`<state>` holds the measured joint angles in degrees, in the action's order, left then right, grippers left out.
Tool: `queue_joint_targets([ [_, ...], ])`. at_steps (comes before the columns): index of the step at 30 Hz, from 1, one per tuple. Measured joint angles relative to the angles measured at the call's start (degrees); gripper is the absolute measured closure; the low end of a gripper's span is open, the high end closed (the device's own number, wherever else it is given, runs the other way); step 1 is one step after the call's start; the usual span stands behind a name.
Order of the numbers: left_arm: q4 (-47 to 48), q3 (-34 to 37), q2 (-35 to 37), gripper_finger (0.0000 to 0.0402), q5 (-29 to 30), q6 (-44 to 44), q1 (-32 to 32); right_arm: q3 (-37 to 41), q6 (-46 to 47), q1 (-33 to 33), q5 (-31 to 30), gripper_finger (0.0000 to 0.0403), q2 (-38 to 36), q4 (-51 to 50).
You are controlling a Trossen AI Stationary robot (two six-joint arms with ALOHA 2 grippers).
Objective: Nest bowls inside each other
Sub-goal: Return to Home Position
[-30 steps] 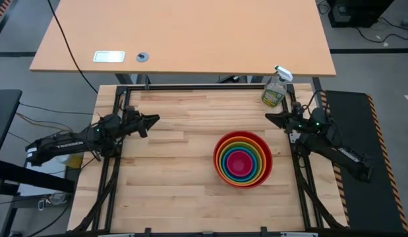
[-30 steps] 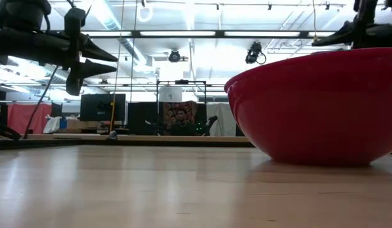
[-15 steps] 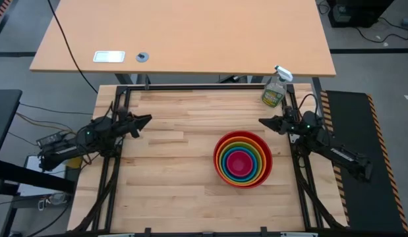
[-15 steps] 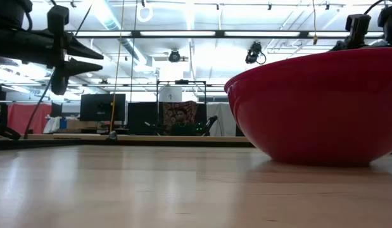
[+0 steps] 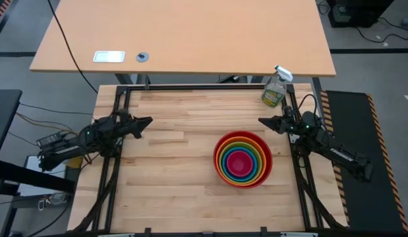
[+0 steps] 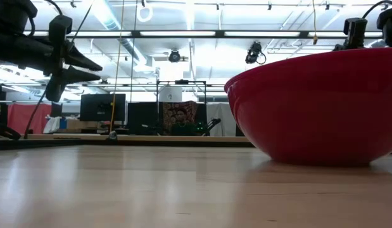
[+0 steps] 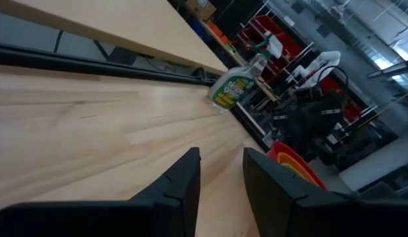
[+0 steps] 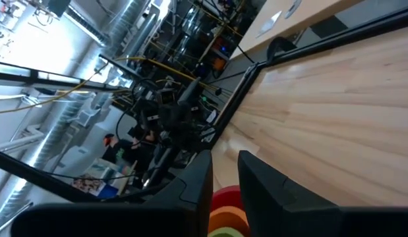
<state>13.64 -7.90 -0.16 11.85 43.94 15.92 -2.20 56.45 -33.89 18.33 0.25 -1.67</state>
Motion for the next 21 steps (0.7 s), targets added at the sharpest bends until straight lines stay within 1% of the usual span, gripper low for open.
queue_joint_targets([
  [4, 2.5, 0.0, 0.0, 0.0285, 0.03, 0.27, 0.0, 0.0, -0.68, 0.0, -0.28, 0.032, 0.0, -0.03],
  [10, 5.42, 0.0, -0.12, 0.0285, 0.01, 0.72, -0.02, 0.0, -0.98, 0.0, -3.46, 0.0321, 0.0, -0.12],
  [13, 6.1, 0.0, -0.13, 0.0285, 0.0, 0.11, -0.02, 0.02, -3.99, 0.0, -3.16, 0.0321, 0.03, -0.27],
  [15, 6.73, -0.02, -0.13, 0.0285, -0.07, -3.91, -0.02, 0.01, -8.66, 0.0, -2.85, 0.0321, 0.09, -0.28],
  [16, 7.54, -0.04, -0.13, 0.0285, -0.06, -8.04, -0.02, 0.0, -11.95, 0.0, -2.82, 0.0321, 0.09, -0.28],
  [19, 10.65, -0.04, -0.21, 0.0285, -0.1, -23.37, -0.02, 0.01, -29.23, 0.0, -2.33, 0.0321, 0.09, -0.24],
  [21, 10.69, -0.07, -0.24, 0.0285, -0.13, -29.87, -0.02, 0.02, -37.72, 0.0, -2.3, 0.0321, 0.09, -0.22],
])
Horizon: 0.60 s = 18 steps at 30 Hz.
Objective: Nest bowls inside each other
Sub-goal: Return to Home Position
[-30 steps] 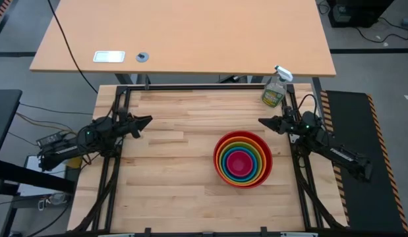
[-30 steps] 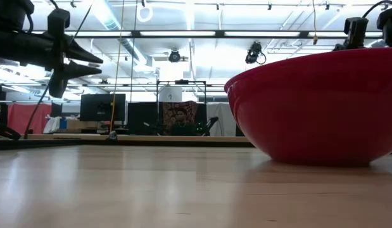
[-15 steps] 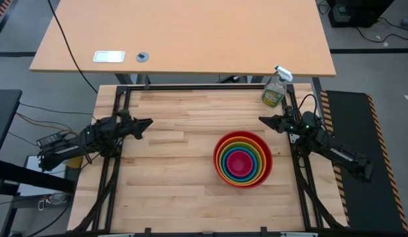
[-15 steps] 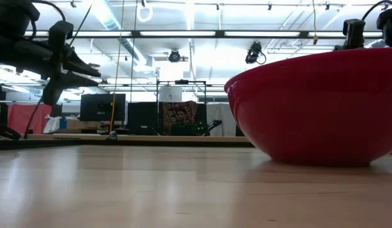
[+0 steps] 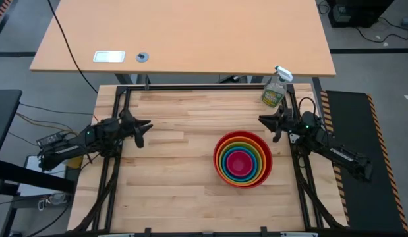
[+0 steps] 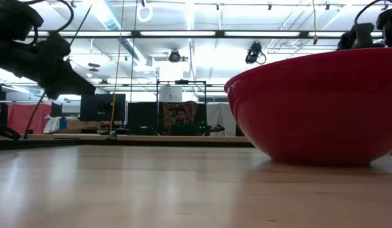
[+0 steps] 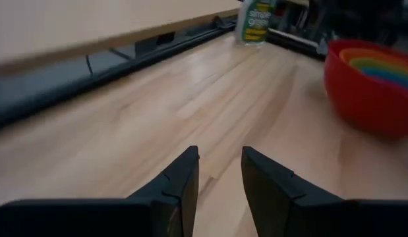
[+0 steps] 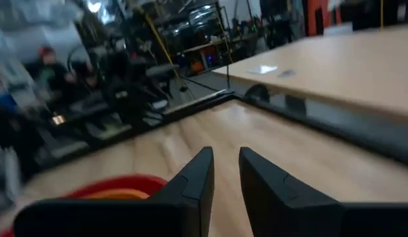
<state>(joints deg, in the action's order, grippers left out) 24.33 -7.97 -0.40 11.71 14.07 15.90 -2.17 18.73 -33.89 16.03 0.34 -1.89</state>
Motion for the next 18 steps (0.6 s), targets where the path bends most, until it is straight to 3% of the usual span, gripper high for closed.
queue_joint_targets([
  [4, -0.33, 0.0, 0.02, 0.0285, 0.04, -4.5, 0.0, 0.0, -6.82, 0.0, 0.05, 0.0321, 0.0, 0.02],
  [18, -0.47, 0.0, 0.02, 0.0285, 0.04, -4.41, 0.0, 0.0, -6.33, 0.0, 0.11, 0.0321, 0.0, 0.08],
])
